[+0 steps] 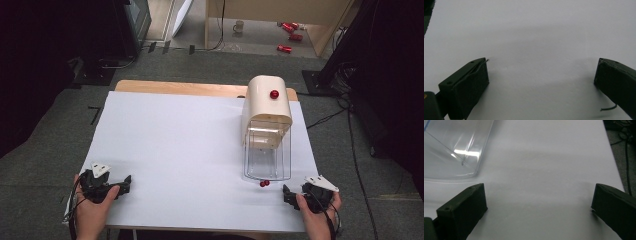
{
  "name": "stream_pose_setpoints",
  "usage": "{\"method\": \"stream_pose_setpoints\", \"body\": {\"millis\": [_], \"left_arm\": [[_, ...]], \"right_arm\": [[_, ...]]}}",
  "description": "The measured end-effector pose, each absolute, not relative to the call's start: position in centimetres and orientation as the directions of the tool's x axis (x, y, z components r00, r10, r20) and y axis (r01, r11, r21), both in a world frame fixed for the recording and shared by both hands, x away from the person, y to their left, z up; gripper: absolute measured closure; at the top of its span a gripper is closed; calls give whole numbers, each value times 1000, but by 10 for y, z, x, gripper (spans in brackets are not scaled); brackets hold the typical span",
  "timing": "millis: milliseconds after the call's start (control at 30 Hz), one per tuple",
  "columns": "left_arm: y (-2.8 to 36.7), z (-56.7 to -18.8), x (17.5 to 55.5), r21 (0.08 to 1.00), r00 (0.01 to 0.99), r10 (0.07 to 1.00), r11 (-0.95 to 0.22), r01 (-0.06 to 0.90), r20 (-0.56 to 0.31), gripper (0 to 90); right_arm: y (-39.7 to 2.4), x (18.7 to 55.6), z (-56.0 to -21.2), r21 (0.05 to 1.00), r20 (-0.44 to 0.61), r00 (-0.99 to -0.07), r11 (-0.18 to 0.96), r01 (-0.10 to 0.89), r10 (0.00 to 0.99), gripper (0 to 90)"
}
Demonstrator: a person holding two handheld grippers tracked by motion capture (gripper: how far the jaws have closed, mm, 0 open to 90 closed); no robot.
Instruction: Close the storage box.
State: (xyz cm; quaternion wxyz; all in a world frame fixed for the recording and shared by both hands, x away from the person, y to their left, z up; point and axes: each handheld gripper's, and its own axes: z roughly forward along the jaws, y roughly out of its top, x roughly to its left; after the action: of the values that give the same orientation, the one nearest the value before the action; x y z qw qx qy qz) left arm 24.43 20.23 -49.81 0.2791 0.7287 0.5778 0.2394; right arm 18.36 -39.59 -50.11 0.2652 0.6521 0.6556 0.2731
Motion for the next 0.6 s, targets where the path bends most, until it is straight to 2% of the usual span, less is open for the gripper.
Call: {"method": "stream_pose_setpoints", "body": {"millis": [233, 600], "left_arm": [[202, -498, 244, 683, 218, 976, -176, 708, 26, 0], [202, -498, 244, 683, 217, 976, -177, 708, 27, 0]], "right_arm": [[-394, 170, -487, 724, 80, 21, -73, 686, 997, 0], [-365, 162, -467, 747, 81, -22, -46, 663, 996, 0]]}}
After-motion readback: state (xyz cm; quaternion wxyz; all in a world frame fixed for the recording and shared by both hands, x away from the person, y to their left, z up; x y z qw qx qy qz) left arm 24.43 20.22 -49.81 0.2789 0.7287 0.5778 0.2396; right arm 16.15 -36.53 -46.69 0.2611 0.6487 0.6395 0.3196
